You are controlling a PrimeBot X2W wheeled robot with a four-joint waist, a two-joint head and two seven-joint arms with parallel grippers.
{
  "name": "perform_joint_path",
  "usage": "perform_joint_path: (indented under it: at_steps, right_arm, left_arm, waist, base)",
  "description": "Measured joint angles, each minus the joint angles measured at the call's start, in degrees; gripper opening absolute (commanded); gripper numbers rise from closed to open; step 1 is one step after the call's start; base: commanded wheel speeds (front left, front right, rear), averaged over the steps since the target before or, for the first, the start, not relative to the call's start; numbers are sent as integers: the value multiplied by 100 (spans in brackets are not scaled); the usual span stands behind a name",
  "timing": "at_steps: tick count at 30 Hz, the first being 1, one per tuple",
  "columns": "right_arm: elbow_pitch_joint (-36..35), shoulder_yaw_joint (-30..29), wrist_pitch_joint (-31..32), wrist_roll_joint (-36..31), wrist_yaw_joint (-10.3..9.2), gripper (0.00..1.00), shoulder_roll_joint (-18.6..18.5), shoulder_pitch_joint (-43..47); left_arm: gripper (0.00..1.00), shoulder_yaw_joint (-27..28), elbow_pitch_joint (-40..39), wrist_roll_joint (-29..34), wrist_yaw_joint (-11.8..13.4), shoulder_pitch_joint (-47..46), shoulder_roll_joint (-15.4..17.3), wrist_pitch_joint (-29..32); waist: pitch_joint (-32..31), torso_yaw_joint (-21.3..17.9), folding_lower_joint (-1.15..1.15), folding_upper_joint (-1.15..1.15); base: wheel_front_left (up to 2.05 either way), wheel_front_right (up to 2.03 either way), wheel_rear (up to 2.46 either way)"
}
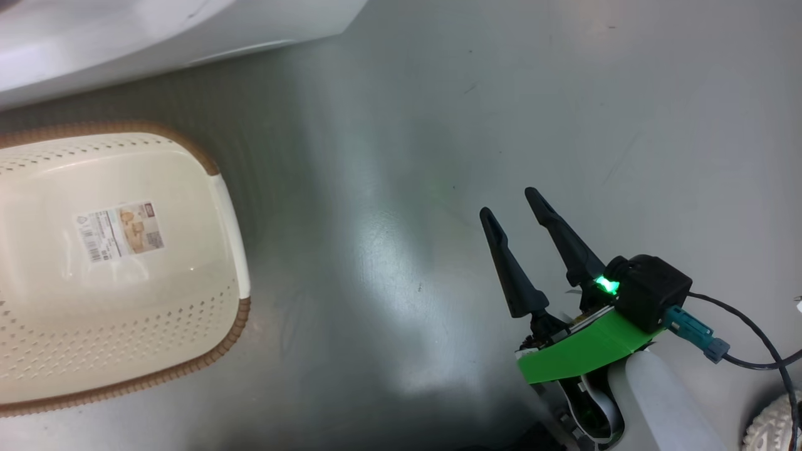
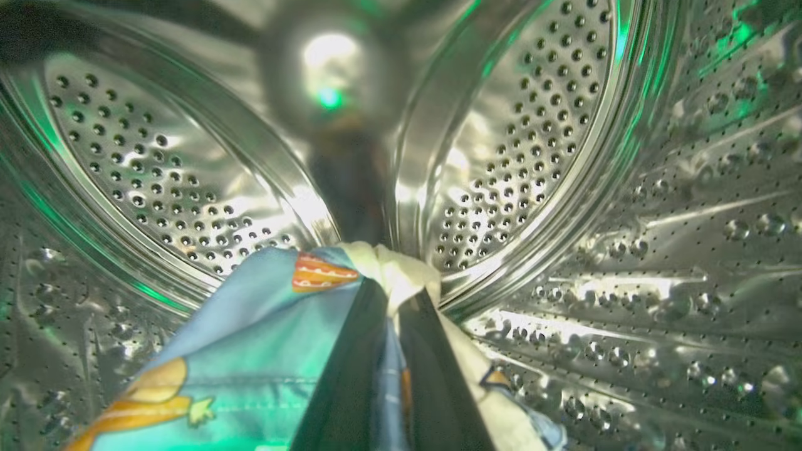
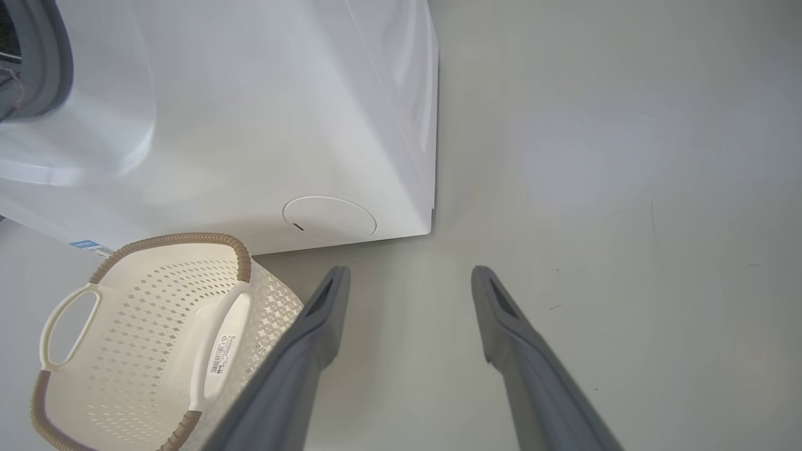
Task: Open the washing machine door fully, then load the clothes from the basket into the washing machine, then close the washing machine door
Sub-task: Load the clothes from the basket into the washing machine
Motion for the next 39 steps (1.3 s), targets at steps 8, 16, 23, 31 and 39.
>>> perform_joint_path:
  at_steps: [8, 16, 23, 31, 39]
  right_arm:
    - [14, 40, 0, 97, 0, 100, 0, 1]
    - [37, 18, 1, 97, 0, 100, -1, -58]
    - [42, -40, 0, 90, 0, 100, 0, -132]
    - [170, -146, 0, -52, 0, 100, -3, -131]
    - [279, -192, 0, -70, 0, 100, -5, -131]
  left_arm:
    - [0, -305, 855, -174, -86, -277, 159, 610]
    - [100, -412, 1234, -213, -55, -402, 207, 423]
    - [100, -493, 1445, -216, 27, -370, 75, 114]
    - [100, -537, 1479, -255, 116, 336, -163, -229]
    - [100, -459, 935, -410, 166, 1035, -331, -334]
  waist:
    - [74, -81, -1, 0]
    - [37, -18, -1, 0]
    - [-128, 75, -1, 0]
    - [-554, 219, -2, 0]
    - [-930, 381, -2, 0]
  base:
    - [0, 0, 0]
    - [0, 0, 0]
    - [0, 0, 0]
    - [0, 0, 0]
    - [0, 0, 0]
